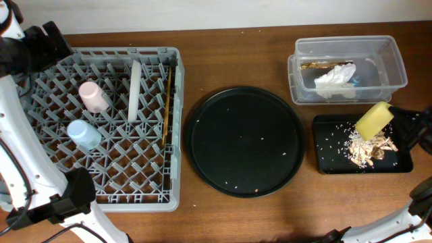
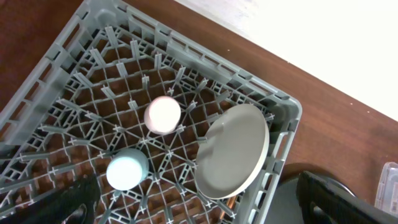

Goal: Sort waste into correct bins and load items into the dishwasher rack
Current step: 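Tip the yellow bowl to dump food scraps onto the black tray, then set the empty yellow bowl on the round tray and release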

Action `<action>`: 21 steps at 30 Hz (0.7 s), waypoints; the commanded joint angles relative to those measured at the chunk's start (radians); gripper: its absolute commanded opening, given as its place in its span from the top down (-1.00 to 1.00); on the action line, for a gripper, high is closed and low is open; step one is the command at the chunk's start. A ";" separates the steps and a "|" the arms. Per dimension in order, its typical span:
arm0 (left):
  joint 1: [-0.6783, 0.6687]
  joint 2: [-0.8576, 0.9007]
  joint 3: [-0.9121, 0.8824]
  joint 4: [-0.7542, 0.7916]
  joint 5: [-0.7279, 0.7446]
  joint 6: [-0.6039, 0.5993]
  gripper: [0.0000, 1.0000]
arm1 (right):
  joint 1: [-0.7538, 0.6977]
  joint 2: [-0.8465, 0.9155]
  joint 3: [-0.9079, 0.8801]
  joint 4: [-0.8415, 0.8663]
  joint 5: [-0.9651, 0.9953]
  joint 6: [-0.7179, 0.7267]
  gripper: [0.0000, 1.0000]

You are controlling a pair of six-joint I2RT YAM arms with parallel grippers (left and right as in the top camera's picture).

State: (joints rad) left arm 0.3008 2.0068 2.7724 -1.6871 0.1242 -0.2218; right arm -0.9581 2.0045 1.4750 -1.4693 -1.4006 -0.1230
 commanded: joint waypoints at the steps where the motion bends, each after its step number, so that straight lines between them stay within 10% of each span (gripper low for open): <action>1: 0.002 -0.014 0.010 -0.001 0.003 -0.002 -0.99 | -0.006 0.001 0.000 -0.074 -0.129 -0.116 0.92; 7: 0.002 -0.014 0.010 0.000 0.003 -0.002 -0.99 | -0.005 0.001 0.000 -0.072 -0.078 -0.035 0.93; 16: 0.002 -0.014 0.010 0.000 0.003 -0.002 -0.99 | 0.049 -0.119 0.033 -0.230 -0.047 -0.438 0.92; 21: 0.002 -0.014 0.010 0.000 0.003 -0.002 -0.99 | 0.355 -0.296 0.179 -0.220 0.127 -0.399 0.92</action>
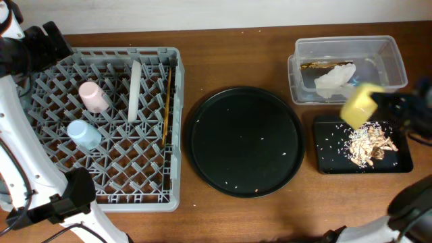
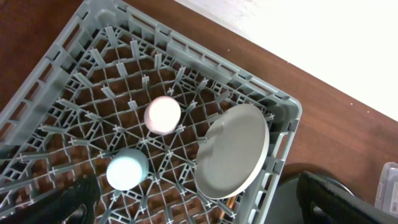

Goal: Sort waste into correct bins and load items into the dishwasher rack
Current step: 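Set the empty yellow bowl on the round tray and release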

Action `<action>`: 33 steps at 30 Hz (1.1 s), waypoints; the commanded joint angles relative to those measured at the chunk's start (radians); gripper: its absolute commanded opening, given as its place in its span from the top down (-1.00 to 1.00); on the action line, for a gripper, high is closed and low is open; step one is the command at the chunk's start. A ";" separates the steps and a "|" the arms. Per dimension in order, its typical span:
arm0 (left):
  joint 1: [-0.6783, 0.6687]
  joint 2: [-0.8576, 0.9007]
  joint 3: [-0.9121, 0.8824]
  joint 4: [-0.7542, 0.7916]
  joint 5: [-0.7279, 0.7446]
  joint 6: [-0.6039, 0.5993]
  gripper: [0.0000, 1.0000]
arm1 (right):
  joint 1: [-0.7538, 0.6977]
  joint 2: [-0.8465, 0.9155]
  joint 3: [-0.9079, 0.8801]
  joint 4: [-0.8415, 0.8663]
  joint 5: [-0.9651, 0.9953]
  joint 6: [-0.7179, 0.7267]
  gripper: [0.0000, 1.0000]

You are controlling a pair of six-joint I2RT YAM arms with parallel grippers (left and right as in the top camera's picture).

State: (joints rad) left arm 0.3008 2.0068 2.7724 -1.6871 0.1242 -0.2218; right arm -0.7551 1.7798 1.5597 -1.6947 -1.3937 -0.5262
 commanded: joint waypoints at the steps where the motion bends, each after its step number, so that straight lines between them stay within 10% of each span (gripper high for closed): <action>1: 0.002 -0.014 0.010 0.000 0.003 -0.002 -0.99 | 0.228 -0.077 0.129 0.028 0.183 0.067 0.92; 5: 0.002 -0.014 0.010 -0.001 0.003 -0.002 -0.99 | 0.704 -0.075 0.189 0.307 0.842 0.629 0.92; 15: 0.002 -0.014 0.010 0.000 0.003 -0.002 -0.99 | 1.495 0.180 0.178 0.552 1.518 1.173 0.92; 17: 0.002 -0.014 0.010 -0.001 0.003 -0.002 -0.99 | 1.525 0.225 0.178 0.570 1.518 1.190 0.92; 21: 0.002 -0.014 0.010 0.000 0.003 -0.002 -0.99 | 1.522 0.233 0.180 0.570 1.518 1.189 -0.22; 33: 0.002 -0.014 0.010 0.000 0.003 -0.002 -0.99 | 1.035 0.218 0.879 -0.004 1.519 1.053 -0.97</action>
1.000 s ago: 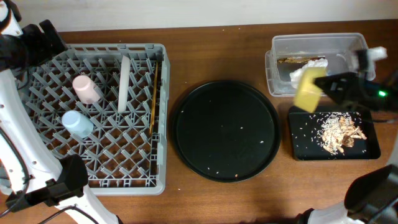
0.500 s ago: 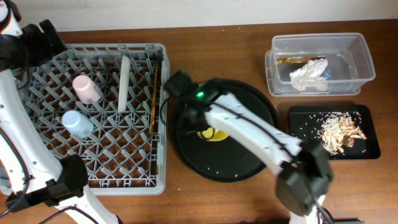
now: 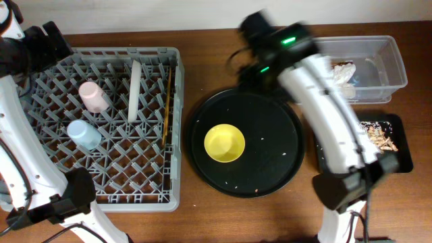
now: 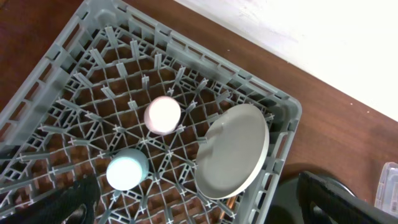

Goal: Sort waste into correct bins and load items into the dishwasher rack
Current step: 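Set the empty yellow bowl on the round tray and release, then grasp the yellow bowl on the round tray with the left gripper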

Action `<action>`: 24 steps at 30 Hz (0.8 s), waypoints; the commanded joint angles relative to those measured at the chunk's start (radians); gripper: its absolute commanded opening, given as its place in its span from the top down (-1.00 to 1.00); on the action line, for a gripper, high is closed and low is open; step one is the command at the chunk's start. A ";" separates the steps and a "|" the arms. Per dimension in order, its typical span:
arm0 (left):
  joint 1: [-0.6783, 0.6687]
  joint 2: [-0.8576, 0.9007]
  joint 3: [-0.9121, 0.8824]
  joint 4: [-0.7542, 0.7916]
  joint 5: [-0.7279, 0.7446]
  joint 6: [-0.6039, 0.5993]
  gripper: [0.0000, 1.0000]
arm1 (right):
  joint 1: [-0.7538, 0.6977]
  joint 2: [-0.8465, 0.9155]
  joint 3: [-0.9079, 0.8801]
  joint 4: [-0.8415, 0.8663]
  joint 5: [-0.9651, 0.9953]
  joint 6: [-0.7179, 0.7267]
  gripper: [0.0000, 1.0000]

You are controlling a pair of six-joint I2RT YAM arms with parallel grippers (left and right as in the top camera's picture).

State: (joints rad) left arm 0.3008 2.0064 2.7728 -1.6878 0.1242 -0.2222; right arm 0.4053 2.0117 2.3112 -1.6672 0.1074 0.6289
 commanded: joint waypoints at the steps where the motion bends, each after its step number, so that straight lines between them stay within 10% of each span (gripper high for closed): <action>1: 0.002 -0.014 0.010 0.000 0.003 -0.002 -0.99 | -0.202 -0.015 0.166 -0.031 0.018 -0.189 -0.97; 9: 0.002 -0.014 0.010 0.000 0.003 -0.002 -0.99 | -0.619 -0.009 0.169 -0.028 0.018 -0.251 -0.97; 16: -0.008 -0.014 0.010 0.002 0.097 -0.110 -0.99 | -0.695 -0.009 0.169 -0.028 0.017 -0.251 -0.97; 21: -0.042 -0.014 0.008 0.000 0.771 -0.028 -0.99 | -0.694 -0.009 0.169 -0.028 0.018 -0.251 -0.97; 24: -0.184 -0.014 0.008 0.000 0.870 0.087 -0.99 | -0.694 -0.009 0.169 -0.028 0.017 -0.251 -0.97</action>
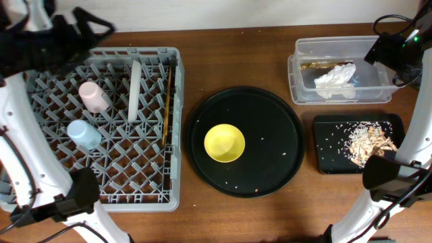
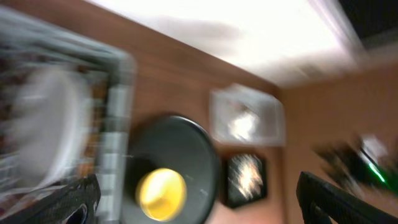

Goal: Sort waste into correct bins and load items into the dishwasher rack
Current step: 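Grasp the yellow bowl on the round tray with the left gripper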

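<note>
A yellow bowl (image 1: 225,143) sits upright, left of centre on the round black tray (image 1: 270,115), with nothing touching it. In the blurred left wrist view the bowl (image 2: 160,194) shows low in the frame, between the wide-apart fingers of my open left gripper (image 2: 196,200). From overhead, the left gripper (image 1: 92,23) hangs above the far edge of the grey dishwasher rack (image 1: 172,135). My right gripper (image 1: 379,50) is at the far right, over the clear bin (image 1: 398,57); its jaws cannot be made out.
The rack holds a pink cup (image 1: 93,96), a blue cup (image 1: 83,133), an upright white plate (image 1: 135,91) and chopsticks (image 1: 166,101). Crumpled tissue (image 1: 334,76) lies in the clear bin. A black rectangular tray (image 1: 324,145) holds food scraps (image 1: 368,140).
My left arm has swung, so its camera now looks toward the round tray instead of down into the rack. My right arm has gone from the tray's far edge to above the clear bin. The bowl has not moved.
My right gripper held the yellow bowl tilted over the scraps tray, then a little further left. Then the bowl stood on the round tray, with the right arm over the tray's far edge. Now the right arm is at the far right and the left arm has turned.
</note>
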Action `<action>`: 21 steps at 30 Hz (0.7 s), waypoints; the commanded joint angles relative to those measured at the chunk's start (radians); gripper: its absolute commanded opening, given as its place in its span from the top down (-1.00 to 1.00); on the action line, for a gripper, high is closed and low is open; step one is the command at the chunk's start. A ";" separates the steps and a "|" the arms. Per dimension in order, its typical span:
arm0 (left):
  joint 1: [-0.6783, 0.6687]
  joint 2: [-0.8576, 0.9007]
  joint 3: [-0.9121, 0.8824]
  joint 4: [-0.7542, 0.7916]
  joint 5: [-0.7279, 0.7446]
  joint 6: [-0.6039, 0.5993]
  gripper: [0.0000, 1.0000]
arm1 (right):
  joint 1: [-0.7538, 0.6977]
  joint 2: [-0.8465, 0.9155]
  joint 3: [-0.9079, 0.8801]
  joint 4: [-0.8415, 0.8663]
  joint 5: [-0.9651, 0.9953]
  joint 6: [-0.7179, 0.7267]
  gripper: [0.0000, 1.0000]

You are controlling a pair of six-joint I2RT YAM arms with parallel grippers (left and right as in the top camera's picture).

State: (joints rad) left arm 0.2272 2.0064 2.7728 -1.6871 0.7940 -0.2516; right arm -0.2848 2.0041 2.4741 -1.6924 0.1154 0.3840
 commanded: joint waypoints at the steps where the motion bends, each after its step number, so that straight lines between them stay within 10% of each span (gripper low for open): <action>1: -0.203 -0.014 0.008 -0.001 0.118 0.115 -0.99 | -0.003 -0.002 0.006 -0.003 0.010 -0.006 -0.97; 7: -0.765 -0.014 -0.283 -0.001 -0.767 -0.021 -0.99 | -0.003 -0.002 0.006 -0.003 0.010 -0.006 -0.97; 15: -0.932 -0.014 -1.038 0.441 -0.559 -0.050 -0.99 | -0.003 -0.002 0.006 -0.003 0.010 -0.006 -0.98; 21: -1.041 -0.013 -1.225 0.676 -0.675 -0.040 -0.67 | -0.003 -0.002 0.006 -0.003 0.010 -0.006 -0.97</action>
State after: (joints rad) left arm -0.7666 2.0048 1.6012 -1.0607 0.1894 -0.2920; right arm -0.2848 2.0041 2.4741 -1.6920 0.1150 0.3840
